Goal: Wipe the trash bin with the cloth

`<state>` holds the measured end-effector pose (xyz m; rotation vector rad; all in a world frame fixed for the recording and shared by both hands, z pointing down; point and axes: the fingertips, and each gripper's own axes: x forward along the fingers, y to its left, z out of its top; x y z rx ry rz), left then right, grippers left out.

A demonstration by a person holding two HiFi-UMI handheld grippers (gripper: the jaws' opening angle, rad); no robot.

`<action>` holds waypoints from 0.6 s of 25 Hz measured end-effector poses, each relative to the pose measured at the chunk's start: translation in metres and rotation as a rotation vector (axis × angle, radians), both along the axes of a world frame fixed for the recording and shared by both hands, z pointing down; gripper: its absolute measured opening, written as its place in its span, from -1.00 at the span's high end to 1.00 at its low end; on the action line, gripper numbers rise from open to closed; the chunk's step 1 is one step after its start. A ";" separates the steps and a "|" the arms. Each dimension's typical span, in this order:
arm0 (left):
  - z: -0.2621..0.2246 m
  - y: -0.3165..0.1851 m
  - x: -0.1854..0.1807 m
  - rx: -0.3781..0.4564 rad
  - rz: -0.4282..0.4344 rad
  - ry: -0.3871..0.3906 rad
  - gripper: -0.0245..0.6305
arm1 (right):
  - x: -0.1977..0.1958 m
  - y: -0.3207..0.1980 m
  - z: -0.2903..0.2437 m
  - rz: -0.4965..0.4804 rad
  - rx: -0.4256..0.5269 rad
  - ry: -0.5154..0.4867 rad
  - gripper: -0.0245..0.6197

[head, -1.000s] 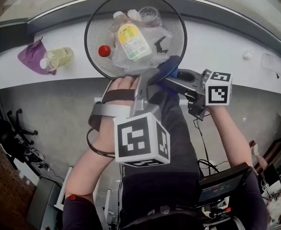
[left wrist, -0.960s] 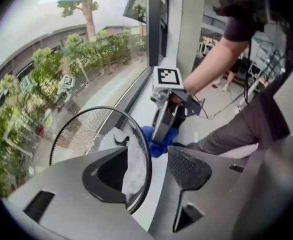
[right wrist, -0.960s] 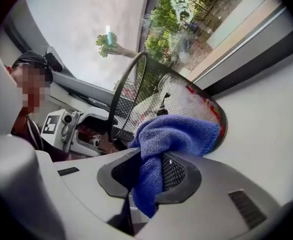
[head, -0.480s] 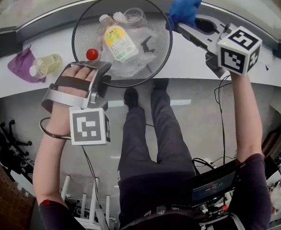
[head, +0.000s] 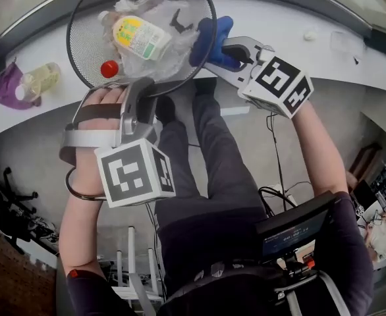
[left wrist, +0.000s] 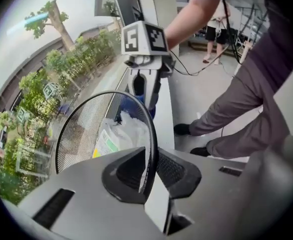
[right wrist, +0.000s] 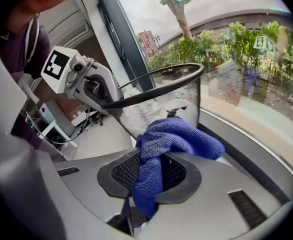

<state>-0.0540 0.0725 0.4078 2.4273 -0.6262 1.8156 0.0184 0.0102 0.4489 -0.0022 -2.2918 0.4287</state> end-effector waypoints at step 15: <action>0.010 0.005 -0.029 0.043 0.066 -0.120 0.33 | 0.007 0.012 0.002 0.019 0.044 0.005 0.67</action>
